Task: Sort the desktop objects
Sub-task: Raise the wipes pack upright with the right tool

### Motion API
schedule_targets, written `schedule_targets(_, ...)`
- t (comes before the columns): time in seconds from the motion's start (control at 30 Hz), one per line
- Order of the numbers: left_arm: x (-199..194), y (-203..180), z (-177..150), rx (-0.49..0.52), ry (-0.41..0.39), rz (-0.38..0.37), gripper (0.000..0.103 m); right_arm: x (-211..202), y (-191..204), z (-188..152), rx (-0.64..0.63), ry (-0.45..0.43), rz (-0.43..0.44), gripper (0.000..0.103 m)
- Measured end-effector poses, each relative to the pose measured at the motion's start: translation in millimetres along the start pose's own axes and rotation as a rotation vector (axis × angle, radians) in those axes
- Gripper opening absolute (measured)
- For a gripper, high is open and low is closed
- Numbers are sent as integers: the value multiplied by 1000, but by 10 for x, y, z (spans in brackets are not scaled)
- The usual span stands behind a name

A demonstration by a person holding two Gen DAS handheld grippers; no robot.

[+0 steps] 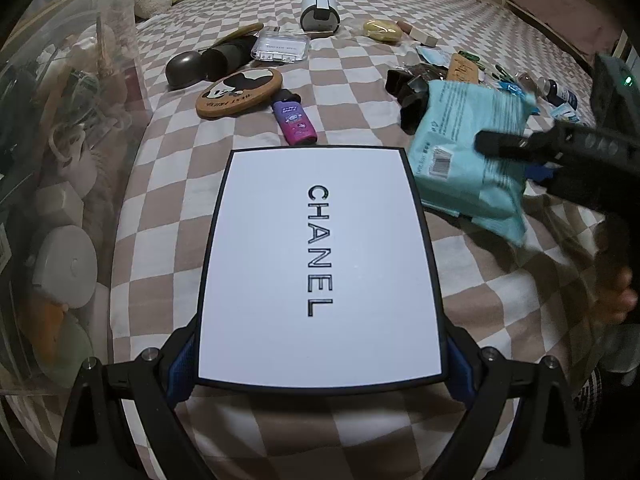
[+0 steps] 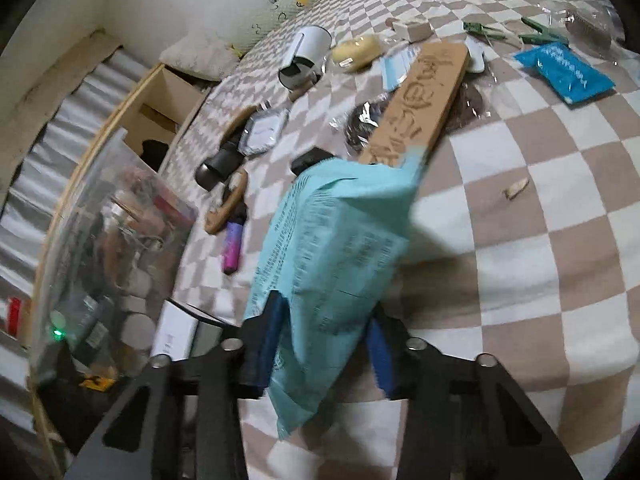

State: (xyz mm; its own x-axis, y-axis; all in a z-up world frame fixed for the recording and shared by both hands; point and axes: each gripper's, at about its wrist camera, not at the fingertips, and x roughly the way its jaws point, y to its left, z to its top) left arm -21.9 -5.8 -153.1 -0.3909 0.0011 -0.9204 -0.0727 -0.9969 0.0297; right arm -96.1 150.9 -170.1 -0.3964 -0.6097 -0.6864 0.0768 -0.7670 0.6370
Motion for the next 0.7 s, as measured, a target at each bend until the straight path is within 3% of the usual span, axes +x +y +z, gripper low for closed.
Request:
schedule_targets(0.13, -5, -49, -3, -10, 2, 3, 97, -153, 105, 56, -41, 51, -17, 33)
schedule_targets(0.23, 5, -64, 7, -16, 3, -4, 97, -261, 168, 77, -86, 136, -61, 32)
schedule_targets(0.5, 42, -160, 40, -30, 0, -19, 97, -579, 558, 34, -446, 384, -320, 32)
schedule_targets(0.7, 74, -270, 28, -8, -2, -26, 97, -359, 565, -131, -486, 427, -343, 32)
